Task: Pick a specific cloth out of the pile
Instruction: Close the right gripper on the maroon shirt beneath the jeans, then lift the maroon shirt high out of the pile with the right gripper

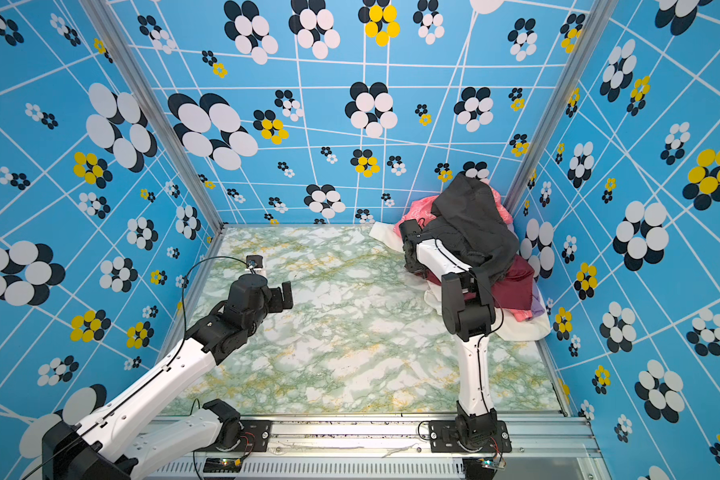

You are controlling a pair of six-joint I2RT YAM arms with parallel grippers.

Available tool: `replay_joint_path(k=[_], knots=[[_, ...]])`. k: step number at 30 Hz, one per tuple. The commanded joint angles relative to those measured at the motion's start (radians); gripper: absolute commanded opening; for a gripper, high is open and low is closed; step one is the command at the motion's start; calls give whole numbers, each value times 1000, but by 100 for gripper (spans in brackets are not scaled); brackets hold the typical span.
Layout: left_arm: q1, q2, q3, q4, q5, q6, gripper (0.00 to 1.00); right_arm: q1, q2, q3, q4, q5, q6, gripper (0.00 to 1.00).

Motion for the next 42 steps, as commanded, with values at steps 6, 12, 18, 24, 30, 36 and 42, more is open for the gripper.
replay_joint_path(k=[6,12,18,24,30,36,42], knots=[[-5,-71,-18,-34,-34,2,99,-8,-207,38,-17,90,-6,0],[-5,-117,-31,-39,-41,0,99,-16,-264,89,-26,114,-12,0],[-6,-143,-33,-51,-44,0,99,-28,-348,124,-11,155,-27,0],[-5,-163,-36,-62,-53,1,99,-39,-470,116,30,154,-23,0],[-5,-178,-45,-53,-45,5,99,-40,-558,146,16,104,7,0],[-5,-181,-44,-52,-43,10,99,-40,-652,149,43,9,62,0],[-5,-185,-47,-48,-43,15,99,-40,-730,149,79,-54,95,0]])
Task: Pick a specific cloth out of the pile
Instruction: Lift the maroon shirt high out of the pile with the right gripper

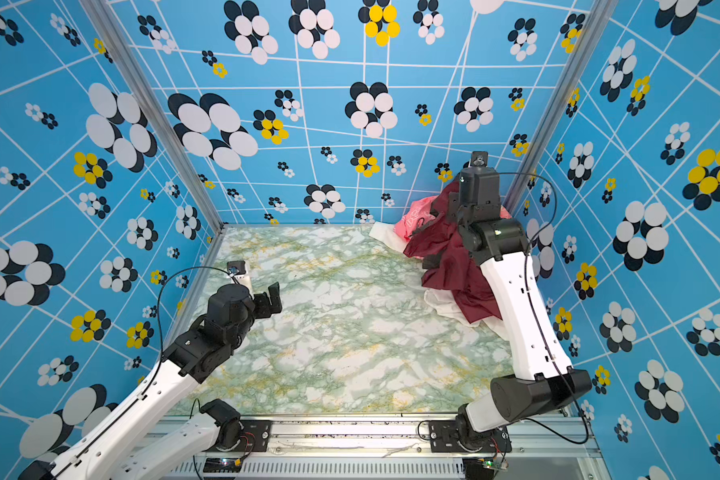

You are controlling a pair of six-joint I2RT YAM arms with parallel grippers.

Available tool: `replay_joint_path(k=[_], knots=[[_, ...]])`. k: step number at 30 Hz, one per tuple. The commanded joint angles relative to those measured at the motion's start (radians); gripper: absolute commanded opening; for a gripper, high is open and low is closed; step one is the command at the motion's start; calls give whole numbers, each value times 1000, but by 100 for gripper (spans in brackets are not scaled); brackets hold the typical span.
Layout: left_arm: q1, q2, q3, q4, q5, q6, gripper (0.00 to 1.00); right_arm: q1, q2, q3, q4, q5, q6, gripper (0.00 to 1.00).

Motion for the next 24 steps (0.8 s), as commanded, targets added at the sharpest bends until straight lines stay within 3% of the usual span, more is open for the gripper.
replay_joint_path(k=[1,11,24], knots=[[-5,-19,-14,-4,-10,14,99,1,-61,35,100,-60,43,0],[-5,-41,-25,-5,-12,10,99,1,-152,34,155,-186,113,0],[-5,-75,-39,-10,-14,0,99,40,-157,136,222,-535,281,0]])
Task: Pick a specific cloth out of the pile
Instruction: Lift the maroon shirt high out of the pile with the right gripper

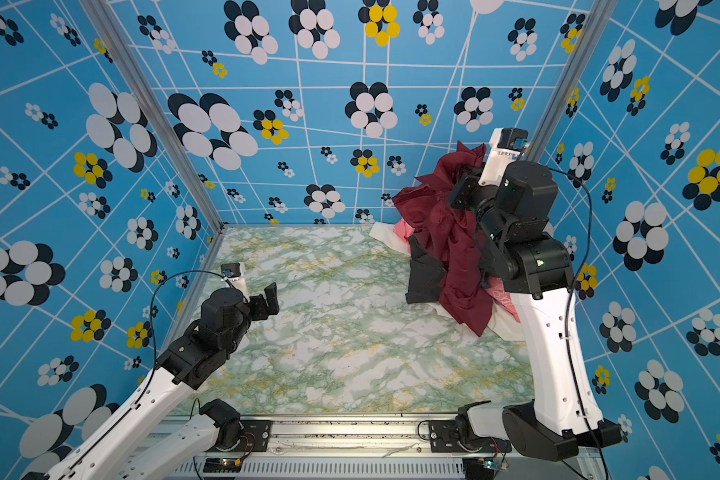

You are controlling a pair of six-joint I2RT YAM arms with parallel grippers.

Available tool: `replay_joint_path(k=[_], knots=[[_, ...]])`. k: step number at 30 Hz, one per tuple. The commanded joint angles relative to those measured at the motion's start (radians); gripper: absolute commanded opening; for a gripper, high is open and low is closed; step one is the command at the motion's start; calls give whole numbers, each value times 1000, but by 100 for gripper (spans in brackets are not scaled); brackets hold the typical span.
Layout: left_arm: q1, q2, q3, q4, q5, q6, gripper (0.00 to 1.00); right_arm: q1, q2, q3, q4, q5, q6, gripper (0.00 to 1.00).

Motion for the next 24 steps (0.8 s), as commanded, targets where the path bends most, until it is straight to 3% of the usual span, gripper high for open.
replay_joint_path(k=[1,8,15,24], knots=[[-5,-23,-25,-10,-13,0,99,24,-1,70,101,-146,79,0],[-5,-54,-41,-12,-13,-7,99,64,84,183,178,-366,212,0],[-5,-94,-52,-24,-28,-7,99,182,240,368,169,-492,262,0],[-5,-160,-64,-58,-51,-3,99,334,563,774,192,-597,361,0]])
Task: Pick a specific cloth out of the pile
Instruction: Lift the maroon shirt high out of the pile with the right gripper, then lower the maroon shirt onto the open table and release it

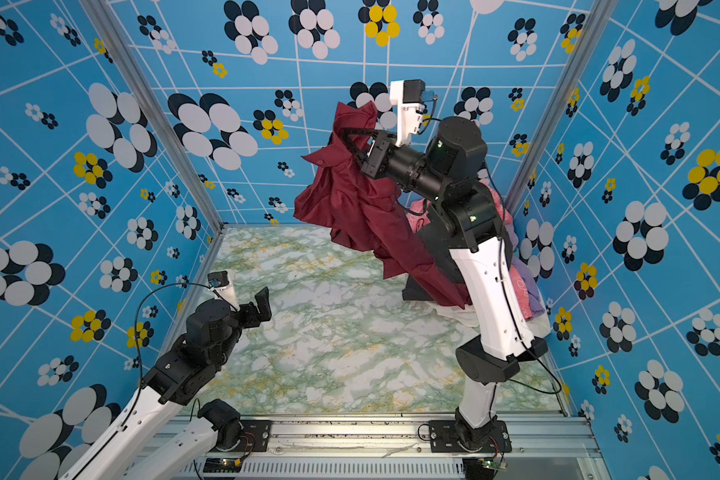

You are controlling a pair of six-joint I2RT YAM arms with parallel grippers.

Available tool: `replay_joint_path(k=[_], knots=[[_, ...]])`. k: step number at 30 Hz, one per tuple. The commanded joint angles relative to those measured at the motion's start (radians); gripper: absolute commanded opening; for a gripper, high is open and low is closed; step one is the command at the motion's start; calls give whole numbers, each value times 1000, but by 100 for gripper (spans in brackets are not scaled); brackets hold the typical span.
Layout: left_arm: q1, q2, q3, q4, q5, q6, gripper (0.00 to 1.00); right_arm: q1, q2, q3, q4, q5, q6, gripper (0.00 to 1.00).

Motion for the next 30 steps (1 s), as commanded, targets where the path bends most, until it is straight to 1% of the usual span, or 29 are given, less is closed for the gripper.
replay_joint_path(k=[1,4,9,12,16,21,23,25,27,28,30], knots=[[-5,-31,-18,-35,-35,-1,99,37,65,121,108,-76,83,0],[-5,-56,-26,-43,-49,6,99,54,104,153,187,-84,120,0],[-5,-92,-39,-54,-70,14,99,86,130,153,351,-114,183,0],[-5,-108,-45,-58,-80,14,99,110,144,159,420,-117,197,0],[-5,-119,-52,-55,-80,12,99,126,160,159,403,-136,208,0],[-5,-125,-50,-57,-82,13,99,132,222,84,387,-210,293,0],[-6,-129,-50,-59,-79,11,99,143,266,58,311,-238,284,0],[-5,-134,-49,-60,-80,12,99,151,298,26,203,-246,230,0],[-5,-140,-47,-64,-84,16,99,157,307,-23,92,-226,163,0],[-5,-141,-47,-66,-84,17,99,162,338,-47,25,-200,120,0],[-5,-146,-47,-70,-88,20,99,170,352,-89,-86,-140,45,0]])
